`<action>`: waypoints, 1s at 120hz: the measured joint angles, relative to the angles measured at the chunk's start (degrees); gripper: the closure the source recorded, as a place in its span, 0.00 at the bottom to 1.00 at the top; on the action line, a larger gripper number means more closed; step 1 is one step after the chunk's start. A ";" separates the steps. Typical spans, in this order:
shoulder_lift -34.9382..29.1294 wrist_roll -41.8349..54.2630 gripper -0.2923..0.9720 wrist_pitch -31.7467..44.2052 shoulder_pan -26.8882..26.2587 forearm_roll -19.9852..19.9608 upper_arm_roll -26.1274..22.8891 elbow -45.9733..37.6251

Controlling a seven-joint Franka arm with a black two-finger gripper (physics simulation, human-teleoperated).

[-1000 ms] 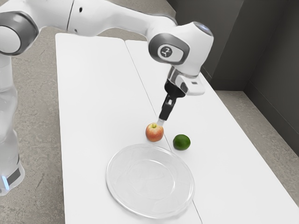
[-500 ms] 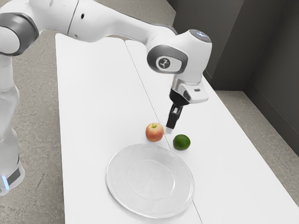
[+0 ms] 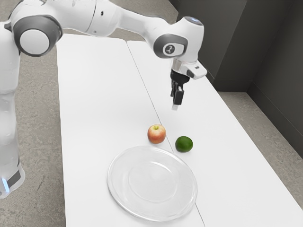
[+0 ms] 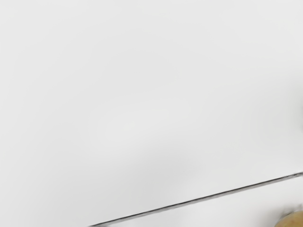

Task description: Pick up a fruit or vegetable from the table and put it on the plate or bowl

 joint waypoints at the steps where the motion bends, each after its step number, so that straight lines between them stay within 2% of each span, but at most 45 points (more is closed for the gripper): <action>1: 0.04 0.00 0.23 0.01 -0.43 0.00 0.01 0.03; 13: 0.23 0.04 0.23 0.07 -3.44 -0.03 0.03 0.17; 34: 0.55 0.08 0.23 0.20 -3.24 -0.05 0.01 0.15; 68: 0.58 0.13 0.23 0.12 -5.74 -0.14 -0.12 -0.20; 120: 4.28 0.29 0.23 1.61 -7.97 -1.90 -0.21 -0.07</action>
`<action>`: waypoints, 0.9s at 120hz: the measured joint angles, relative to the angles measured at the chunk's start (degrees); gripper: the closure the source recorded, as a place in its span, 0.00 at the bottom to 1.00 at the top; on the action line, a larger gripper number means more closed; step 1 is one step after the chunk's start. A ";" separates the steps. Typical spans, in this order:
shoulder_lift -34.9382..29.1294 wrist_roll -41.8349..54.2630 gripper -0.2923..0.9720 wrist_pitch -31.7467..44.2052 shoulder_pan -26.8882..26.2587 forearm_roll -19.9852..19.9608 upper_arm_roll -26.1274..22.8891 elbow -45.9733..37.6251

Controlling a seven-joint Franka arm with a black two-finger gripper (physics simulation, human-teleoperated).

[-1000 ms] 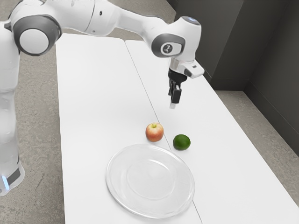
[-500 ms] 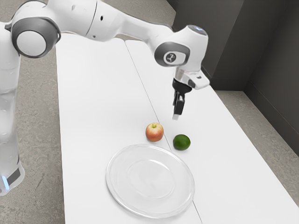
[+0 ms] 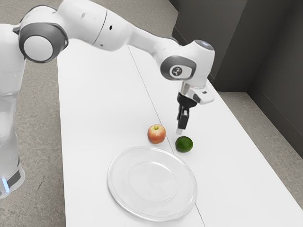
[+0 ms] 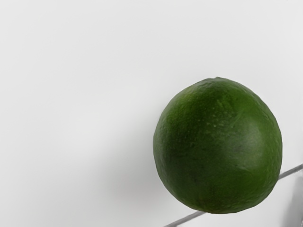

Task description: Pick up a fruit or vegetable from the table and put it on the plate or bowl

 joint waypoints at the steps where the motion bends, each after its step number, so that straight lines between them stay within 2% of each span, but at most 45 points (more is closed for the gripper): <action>1: 0.00 0.00 0.23 0.03 -0.03 -0.02 0.00 0.00; 47: 2.01 0.18 0.23 1.87 -2.44 -1.58 0.00 0.22; 108: 6.44 0.39 0.23 5.11 -2.56 -2.20 -0.07 0.98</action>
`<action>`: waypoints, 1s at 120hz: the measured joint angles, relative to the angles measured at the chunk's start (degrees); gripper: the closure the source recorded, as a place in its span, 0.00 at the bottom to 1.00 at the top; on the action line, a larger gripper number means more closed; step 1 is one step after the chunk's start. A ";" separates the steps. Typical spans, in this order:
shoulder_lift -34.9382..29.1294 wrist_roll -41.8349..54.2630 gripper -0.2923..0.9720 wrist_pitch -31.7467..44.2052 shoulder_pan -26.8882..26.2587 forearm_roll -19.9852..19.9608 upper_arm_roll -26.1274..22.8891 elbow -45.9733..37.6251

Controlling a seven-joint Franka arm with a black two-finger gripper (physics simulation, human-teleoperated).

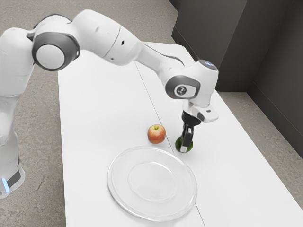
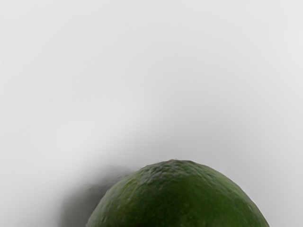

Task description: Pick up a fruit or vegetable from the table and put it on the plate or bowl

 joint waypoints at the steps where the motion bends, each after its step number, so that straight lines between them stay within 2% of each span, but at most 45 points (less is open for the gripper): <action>1: 0.06 0.00 0.23 0.04 0.00 -0.01 0.00 0.04; 44: 1.55 0.11 0.24 1.69 0.00 -0.59 -0.02 0.27; 63: 1.61 0.31 0.45 1.89 0.00 -0.90 -0.02 0.53; 69: 1.65 0.39 0.49 1.95 0.00 -0.82 -0.02 0.58; 96: 1.19 0.61 0.50 1.77 -0.01 -0.50 -0.10 3.16; 120: -2.27 0.69 0.50 -0.29 -1.24 -0.47 -1.22 3.59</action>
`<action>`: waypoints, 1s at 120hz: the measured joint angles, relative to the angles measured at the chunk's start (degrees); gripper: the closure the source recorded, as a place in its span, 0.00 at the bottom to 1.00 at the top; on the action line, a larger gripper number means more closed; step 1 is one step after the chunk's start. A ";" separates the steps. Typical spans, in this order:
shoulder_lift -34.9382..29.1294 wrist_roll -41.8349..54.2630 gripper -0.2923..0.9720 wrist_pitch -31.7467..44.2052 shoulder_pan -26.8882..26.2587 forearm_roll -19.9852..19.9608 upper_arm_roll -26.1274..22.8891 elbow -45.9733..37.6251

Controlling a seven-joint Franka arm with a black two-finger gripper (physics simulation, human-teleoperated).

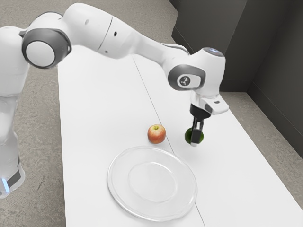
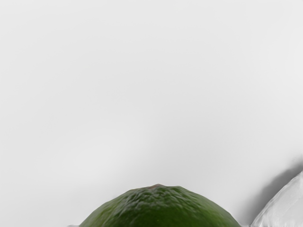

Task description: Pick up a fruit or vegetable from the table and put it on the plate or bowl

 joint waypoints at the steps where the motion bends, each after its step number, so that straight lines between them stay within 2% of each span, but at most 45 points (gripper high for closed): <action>1: -0.19 0.00 0.50 -0.09 -0.16 -0.01 -0.05 0.00; 26: -4.60 -0.24 0.50 -3.11 -2.68 -0.23 -2.29 -0.94; 69: -13.07 -1.03 0.50 -6.07 -8.18 -2.09 -3.31 -14.36; 94: -14.02 -1.28 0.50 -6.38 -11.07 -3.72 -3.35 -16.46; 105: -13.80 -1.31 0.37 -6.58 -11.92 -5.21 -3.17 -16.50; 120: -13.80 -1.22 0.29 -6.64 -11.85 -7.27 -2.97 -16.44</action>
